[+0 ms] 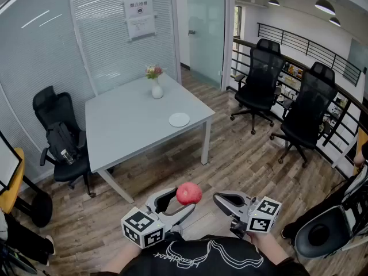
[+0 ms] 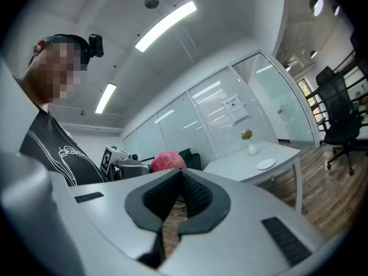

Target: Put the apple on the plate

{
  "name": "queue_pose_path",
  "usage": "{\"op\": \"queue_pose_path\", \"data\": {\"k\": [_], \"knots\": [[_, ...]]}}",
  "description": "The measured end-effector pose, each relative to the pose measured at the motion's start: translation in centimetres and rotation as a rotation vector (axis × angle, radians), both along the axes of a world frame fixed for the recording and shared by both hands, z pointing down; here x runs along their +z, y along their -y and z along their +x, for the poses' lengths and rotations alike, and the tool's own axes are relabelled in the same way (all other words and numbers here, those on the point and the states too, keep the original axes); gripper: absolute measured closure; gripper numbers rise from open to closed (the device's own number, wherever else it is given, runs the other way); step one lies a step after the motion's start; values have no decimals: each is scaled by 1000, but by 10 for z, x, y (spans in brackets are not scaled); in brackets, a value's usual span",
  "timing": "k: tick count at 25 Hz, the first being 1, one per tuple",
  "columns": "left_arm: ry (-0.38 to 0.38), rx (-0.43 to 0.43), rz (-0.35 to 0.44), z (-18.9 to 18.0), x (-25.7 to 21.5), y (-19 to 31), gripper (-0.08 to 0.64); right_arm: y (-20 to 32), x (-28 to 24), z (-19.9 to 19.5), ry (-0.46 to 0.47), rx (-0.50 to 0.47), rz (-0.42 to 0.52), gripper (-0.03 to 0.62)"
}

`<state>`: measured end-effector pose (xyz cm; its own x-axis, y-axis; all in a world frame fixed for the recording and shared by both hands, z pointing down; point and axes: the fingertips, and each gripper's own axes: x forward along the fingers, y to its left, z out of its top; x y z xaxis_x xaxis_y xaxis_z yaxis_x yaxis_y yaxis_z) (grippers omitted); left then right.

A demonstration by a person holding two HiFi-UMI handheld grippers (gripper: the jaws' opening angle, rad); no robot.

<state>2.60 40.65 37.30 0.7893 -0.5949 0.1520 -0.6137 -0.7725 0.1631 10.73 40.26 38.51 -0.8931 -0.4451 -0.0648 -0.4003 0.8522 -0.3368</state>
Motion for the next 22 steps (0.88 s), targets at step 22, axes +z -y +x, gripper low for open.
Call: {"op": "queue_pose_path", "data": {"k": [22], "knots": [[-25, 29, -57, 6, 18, 7, 259, 1, 18, 7, -12, 43, -61, 583]]}}
